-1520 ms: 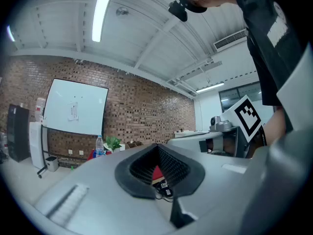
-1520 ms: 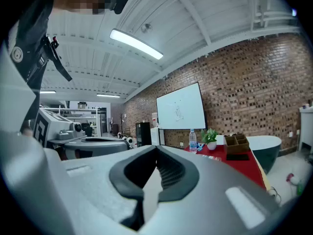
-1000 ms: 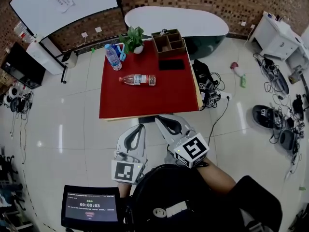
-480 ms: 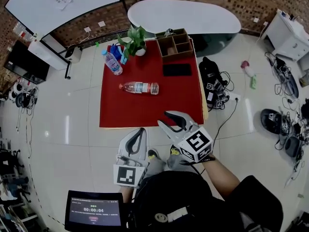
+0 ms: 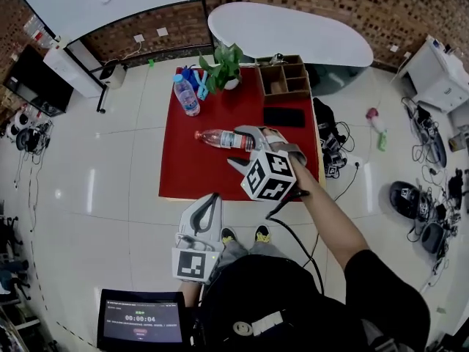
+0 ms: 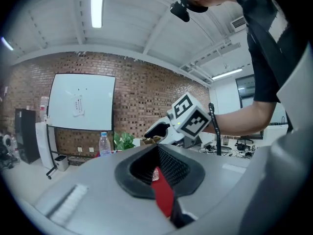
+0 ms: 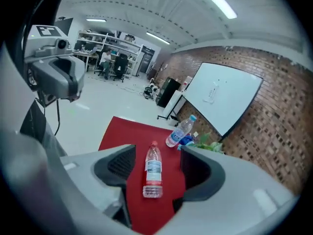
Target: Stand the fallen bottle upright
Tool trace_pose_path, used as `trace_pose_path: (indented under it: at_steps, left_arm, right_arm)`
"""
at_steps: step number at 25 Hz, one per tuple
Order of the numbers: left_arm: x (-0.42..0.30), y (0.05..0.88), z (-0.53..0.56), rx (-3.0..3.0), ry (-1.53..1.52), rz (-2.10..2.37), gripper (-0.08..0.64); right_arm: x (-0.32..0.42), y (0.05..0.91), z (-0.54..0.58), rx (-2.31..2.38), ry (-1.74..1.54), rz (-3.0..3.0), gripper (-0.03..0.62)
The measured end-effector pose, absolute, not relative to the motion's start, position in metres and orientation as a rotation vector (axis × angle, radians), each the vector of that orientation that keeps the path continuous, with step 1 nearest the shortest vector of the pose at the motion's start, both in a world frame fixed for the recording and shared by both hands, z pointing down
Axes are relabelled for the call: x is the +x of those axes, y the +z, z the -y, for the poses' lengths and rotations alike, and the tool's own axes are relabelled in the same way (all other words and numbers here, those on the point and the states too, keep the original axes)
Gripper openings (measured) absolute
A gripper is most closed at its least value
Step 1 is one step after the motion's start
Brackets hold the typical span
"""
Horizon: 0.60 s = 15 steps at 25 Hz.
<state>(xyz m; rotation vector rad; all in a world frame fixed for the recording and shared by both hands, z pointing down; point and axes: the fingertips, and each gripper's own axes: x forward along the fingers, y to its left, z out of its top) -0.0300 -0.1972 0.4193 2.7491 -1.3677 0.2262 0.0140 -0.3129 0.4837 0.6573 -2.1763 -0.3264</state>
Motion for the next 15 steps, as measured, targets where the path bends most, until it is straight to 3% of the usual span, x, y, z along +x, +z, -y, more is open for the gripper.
trace_pose_path:
  at_steps: [8, 15]
  left_arm:
    - [-0.12, 0.433, 0.209, 2.581, 0.179, 1.549, 0.006]
    - [-0.175, 0.449, 0.21, 2.458, 0.164, 1.642, 0.006]
  right_arm:
    - [-0.067, 0.596, 0.393, 0.481, -0.248, 1.953, 0.289]
    - [-0.07, 0.691, 0.422, 0.402, -0.175, 1.698, 0.295]
